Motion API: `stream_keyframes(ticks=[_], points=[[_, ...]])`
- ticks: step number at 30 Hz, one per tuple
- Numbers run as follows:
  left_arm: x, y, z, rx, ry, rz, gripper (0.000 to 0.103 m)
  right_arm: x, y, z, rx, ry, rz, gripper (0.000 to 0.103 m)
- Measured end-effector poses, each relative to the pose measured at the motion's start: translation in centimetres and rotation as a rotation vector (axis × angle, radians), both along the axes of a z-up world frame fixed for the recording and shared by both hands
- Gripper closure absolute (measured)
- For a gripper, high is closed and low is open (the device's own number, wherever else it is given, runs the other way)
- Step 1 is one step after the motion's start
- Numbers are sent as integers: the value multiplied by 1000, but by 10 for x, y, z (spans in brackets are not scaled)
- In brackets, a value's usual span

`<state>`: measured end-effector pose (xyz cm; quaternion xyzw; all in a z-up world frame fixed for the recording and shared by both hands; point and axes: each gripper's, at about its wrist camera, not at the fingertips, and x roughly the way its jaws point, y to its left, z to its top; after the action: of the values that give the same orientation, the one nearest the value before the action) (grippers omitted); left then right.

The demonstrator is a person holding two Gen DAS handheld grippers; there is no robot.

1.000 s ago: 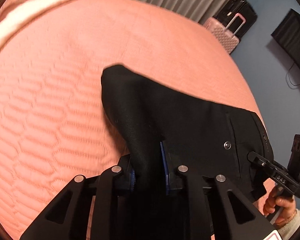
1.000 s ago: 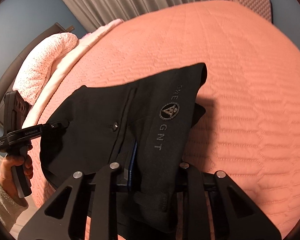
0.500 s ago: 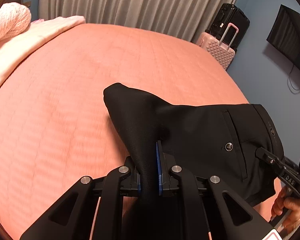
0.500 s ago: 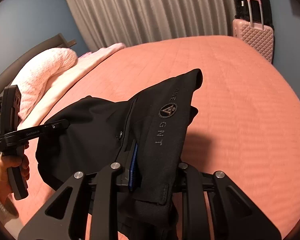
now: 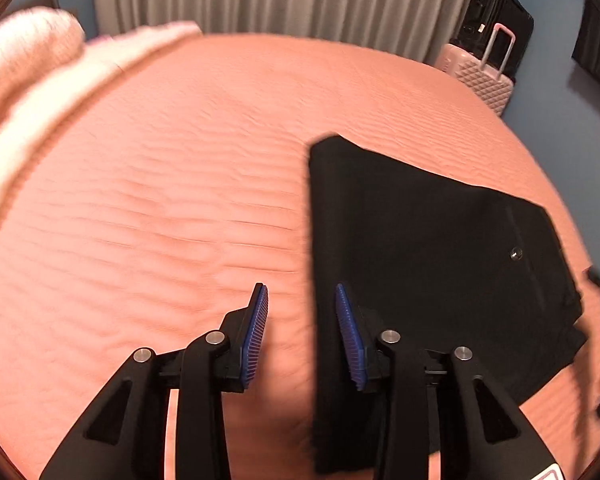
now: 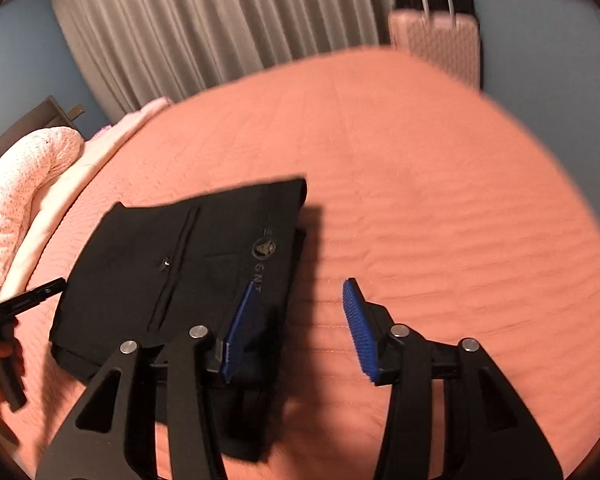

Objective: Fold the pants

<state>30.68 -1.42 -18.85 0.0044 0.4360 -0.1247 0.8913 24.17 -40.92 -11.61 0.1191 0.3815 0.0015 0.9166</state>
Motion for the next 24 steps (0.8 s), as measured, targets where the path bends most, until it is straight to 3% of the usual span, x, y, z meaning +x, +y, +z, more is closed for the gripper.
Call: stream_keyframes(ticks=[3, 5, 7, 8, 10, 11, 13, 15, 17, 19, 20, 21, 22, 24], points=[[-4, -16, 20, -55, -19, -41, 69, 13, 45, 14, -4, 2, 144, 58], [0, -42, 17, -91, 24, -78, 58, 29, 68, 2, 24, 64, 223, 59], [5, -66, -3, -62, 85, -115, 57, 37, 83, -24, -43, 141, 250, 60], [7, -74, -21, -2, 118, -123, 57, 36, 80, -38, -68, 164, 254, 63], [-2, -75, -31, 32, 49, -161, 54, 24, 52, -48, -2, 124, 228, 83], [-4, -70, -31, 28, 42, -169, 54, 19, 39, -47, 54, 133, 206, 101], [-7, -55, -26, 37, 48, -132, 55, 6, 16, -41, 153, 133, 168, 103], [-19, -30, -16, 79, 31, -46, 56, -16, 2, -27, 92, 134, 112, 94], [-36, -1, -8, 51, 39, -4, 55, -42, -11, -17, 82, 143, 85, 92], [-54, 16, -5, 51, 49, 22, 44, -67, -24, -11, 112, 148, 57, 87], [-68, 25, -7, 72, 61, 42, 41, -83, -27, -8, 108, 154, 29, 64], [-78, 30, -9, 89, 68, 58, 37, -97, -27, -7, 89, 152, 0, 32], [-89, 35, -12, 100, 72, 71, 37, -104, -25, -6, 74, 148, -19, 19], [-111, 39, -19, 93, 103, 81, 36, -116, -17, -12, 55, 171, 2, 14]])
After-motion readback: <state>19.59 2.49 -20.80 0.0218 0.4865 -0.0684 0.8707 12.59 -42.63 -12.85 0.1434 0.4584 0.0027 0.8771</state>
